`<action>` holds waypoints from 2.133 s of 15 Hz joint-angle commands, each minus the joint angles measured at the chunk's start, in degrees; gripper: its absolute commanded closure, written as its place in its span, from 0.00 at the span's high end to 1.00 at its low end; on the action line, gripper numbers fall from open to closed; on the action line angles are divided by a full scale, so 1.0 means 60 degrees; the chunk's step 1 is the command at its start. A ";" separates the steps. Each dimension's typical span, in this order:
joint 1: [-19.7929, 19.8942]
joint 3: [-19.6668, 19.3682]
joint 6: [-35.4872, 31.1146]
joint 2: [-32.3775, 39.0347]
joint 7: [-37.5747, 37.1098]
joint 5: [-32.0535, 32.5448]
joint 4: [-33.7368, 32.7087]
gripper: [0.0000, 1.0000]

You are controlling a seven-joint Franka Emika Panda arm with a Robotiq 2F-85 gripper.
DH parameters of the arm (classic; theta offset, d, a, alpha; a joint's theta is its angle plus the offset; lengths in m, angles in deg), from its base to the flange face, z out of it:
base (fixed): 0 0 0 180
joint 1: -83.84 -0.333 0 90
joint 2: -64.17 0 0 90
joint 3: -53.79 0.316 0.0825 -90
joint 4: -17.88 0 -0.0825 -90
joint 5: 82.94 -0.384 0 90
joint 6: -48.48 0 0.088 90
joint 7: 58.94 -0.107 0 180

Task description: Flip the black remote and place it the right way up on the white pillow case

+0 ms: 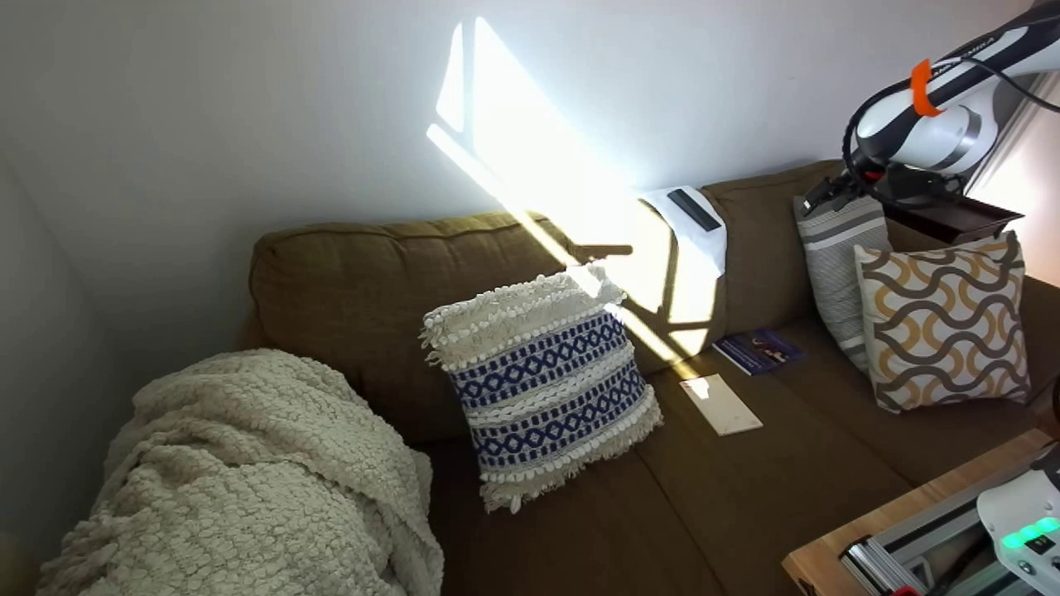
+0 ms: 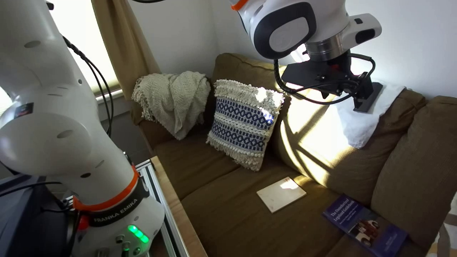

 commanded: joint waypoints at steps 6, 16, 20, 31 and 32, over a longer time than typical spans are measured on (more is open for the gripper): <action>0.0061 0.0176 0.0792 0.2145 0.0018 0.0039 -0.2465 1.00; 0.1381 0.1853 0.1744 0.5719 -0.1085 0.2203 -0.6687 1.00; 0.1726 0.2348 0.1618 0.6597 -0.1063 0.2428 -0.7637 1.00; 0.2484 0.3367 0.1788 0.7659 -0.0619 0.2339 -0.8771 1.00; 0.2511 0.3394 0.1765 0.7698 -0.0600 0.2352 -0.8803 1.00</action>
